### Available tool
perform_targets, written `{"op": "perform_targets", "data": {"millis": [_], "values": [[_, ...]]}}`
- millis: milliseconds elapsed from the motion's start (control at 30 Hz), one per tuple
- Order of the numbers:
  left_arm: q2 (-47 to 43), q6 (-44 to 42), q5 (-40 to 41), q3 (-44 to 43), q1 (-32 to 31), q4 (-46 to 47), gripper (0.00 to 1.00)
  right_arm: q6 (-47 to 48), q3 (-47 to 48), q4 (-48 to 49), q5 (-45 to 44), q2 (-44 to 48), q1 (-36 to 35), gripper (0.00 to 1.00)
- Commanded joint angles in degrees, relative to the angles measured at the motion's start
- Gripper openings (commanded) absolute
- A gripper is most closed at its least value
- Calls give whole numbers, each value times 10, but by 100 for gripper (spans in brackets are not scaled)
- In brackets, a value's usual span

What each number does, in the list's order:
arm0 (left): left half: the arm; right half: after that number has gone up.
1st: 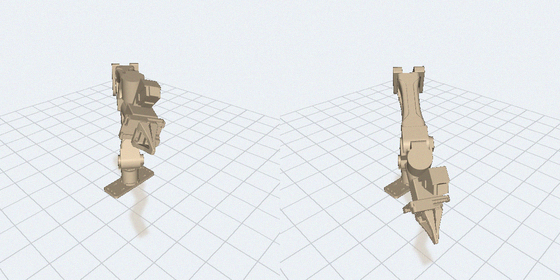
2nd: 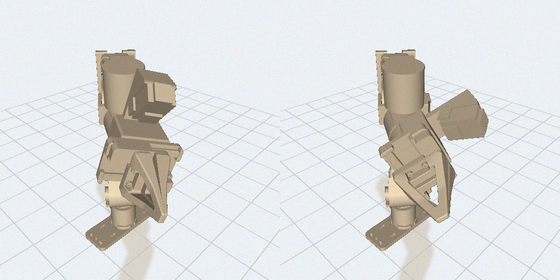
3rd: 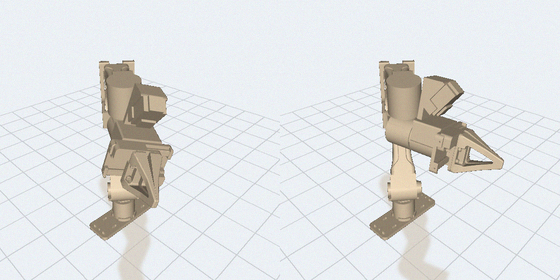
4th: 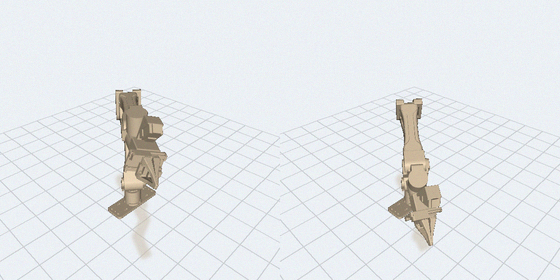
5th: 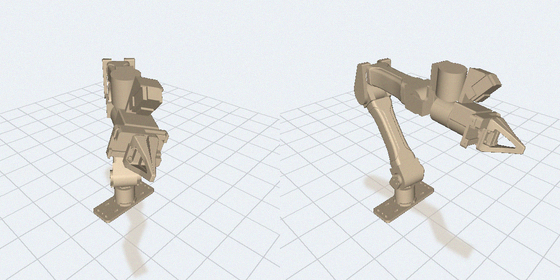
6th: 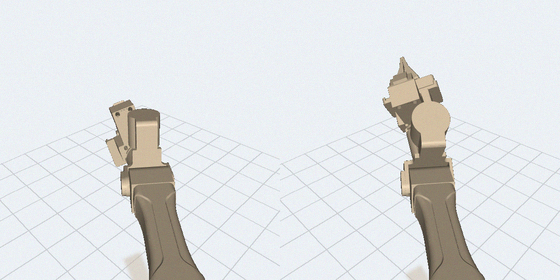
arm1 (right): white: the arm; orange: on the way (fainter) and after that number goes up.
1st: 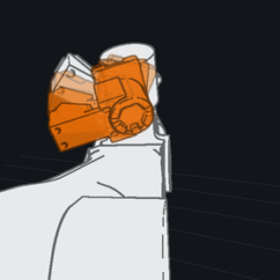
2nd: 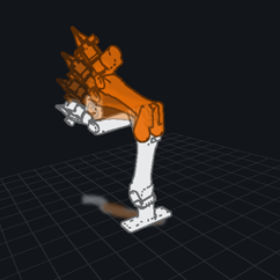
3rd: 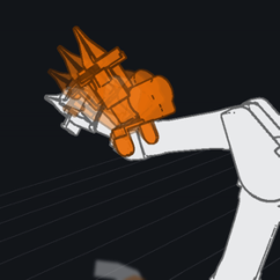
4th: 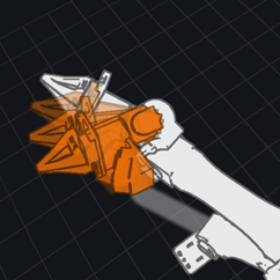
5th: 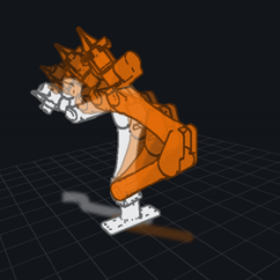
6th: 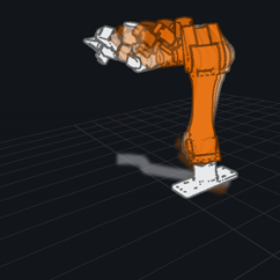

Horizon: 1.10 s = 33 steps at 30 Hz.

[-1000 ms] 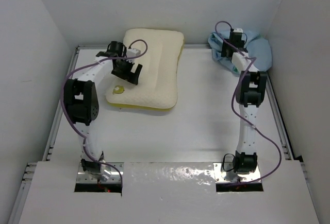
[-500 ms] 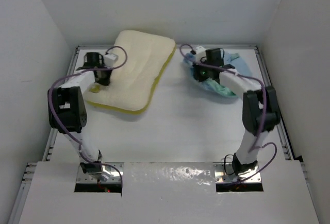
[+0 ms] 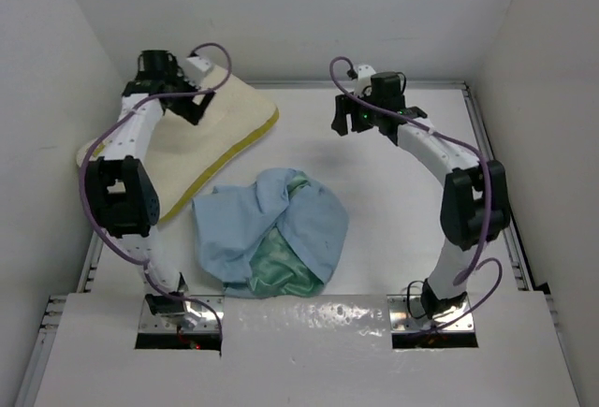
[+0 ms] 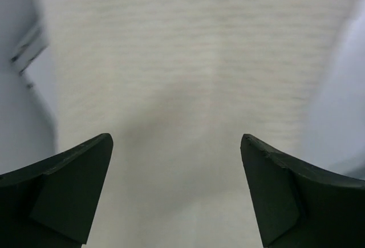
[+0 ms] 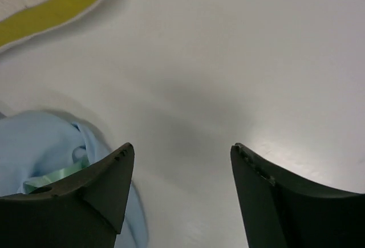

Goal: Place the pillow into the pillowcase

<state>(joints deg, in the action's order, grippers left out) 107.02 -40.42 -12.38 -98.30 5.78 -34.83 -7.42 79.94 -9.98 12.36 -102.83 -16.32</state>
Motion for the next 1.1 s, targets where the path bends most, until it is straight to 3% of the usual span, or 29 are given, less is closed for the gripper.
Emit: {"op": "perform_targets", "data": {"millis": [0, 67, 167, 233, 367, 467, 533, 567, 600, 633, 667, 800, 900, 933, 1033, 1067], "values": [[-30, -43, -63, 6, -112, -146, 92, -71, 28, -46, 46, -38, -18, 66], [-37, -62, -77, 37, -160, -191, 94, -87, 7, -51, 105, -40, -23, 76], [-52, -65, -91, 112, -223, -200, 97, -9, -84, -65, 84, 23, -76, 99], [-59, -66, -110, 144, -247, -213, 100, 32, -163, -66, 90, 64, -111, 99], [-65, -61, -167, 206, -262, -225, 100, -29, -289, 28, 109, 151, -140, 99], [-68, -39, -128, 270, -282, -170, 100, -67, -336, 84, 68, 141, -174, 99], [-65, -20, -83, 314, -288, -124, 95, -128, -359, 137, 72, 101, -179, 84], [-62, -8, -51, 339, -287, -98, 73, -147, -359, 171, 72, 87, -178, 70], [-63, -2, -39, 344, -285, -91, 62, -174, -350, 182, 67, 63, -178, 28], [-66, 3, -32, 336, -284, -90, 45, -180, -339, 183, 38, 55, -174, 2], [-70, 22, -13, 325, -282, -82, 0, -188, -326, 168, 13, 53, -171, 0], [-94, 81, 62, 188, -256, -51, 0, -195, -218, 129, -14, 75, -93, 0], [-74, 118, 114, 0, -254, -30, 0, -225, -114, 109, -24, 114, 32, 0], [-60, 132, 112, -119, -254, -37, 0, -230, -86, 105, -26, 131, 92, 0], [-21, 138, 91, -283, -253, -49, 0, -198, 20, 68, -66, 149, 176, 0], [-19, 127, 65, -303, -254, -41, 0, -181, 39, 52, -74, 158, 190, 0]]}}
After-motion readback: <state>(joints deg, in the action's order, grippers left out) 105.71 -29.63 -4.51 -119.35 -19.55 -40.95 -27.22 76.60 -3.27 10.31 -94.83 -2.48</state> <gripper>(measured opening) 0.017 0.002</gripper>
